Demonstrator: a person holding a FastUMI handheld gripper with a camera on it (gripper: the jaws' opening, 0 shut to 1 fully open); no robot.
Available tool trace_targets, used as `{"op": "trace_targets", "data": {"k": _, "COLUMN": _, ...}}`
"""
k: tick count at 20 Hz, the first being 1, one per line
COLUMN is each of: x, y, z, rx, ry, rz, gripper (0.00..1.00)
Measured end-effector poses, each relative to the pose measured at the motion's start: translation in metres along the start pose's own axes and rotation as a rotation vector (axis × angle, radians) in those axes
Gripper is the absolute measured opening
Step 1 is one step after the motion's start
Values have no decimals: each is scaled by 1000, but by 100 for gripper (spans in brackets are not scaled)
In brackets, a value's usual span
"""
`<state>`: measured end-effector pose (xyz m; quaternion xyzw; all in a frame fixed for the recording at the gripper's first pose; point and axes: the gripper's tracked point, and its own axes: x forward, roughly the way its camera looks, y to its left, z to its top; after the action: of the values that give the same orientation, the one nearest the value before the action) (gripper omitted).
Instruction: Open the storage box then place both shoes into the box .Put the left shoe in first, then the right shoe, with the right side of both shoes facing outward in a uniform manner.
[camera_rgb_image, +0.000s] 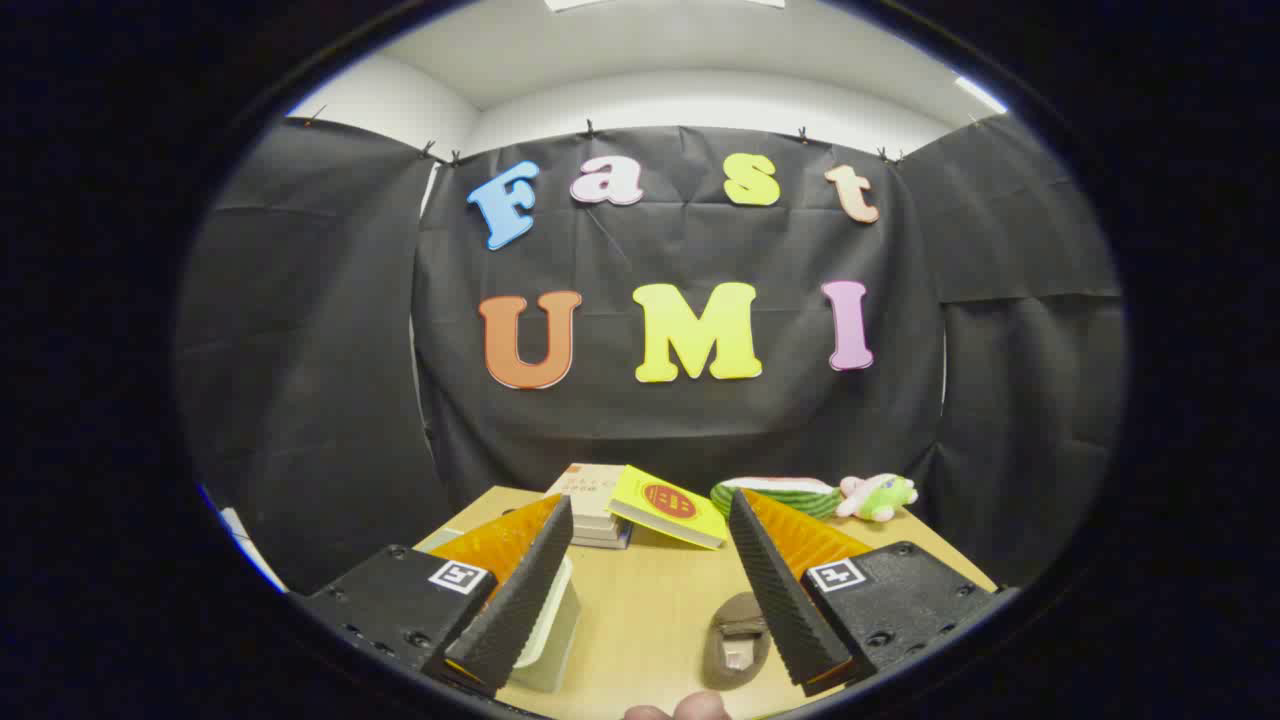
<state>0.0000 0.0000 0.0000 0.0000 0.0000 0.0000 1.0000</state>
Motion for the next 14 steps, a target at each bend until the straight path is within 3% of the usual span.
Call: {"op": "trace_targets", "data": {"k": 14, "x": 4, "y": -7, "z": 14, "rx": -18, "ry": -14, "rz": 7, "gripper": 100}}
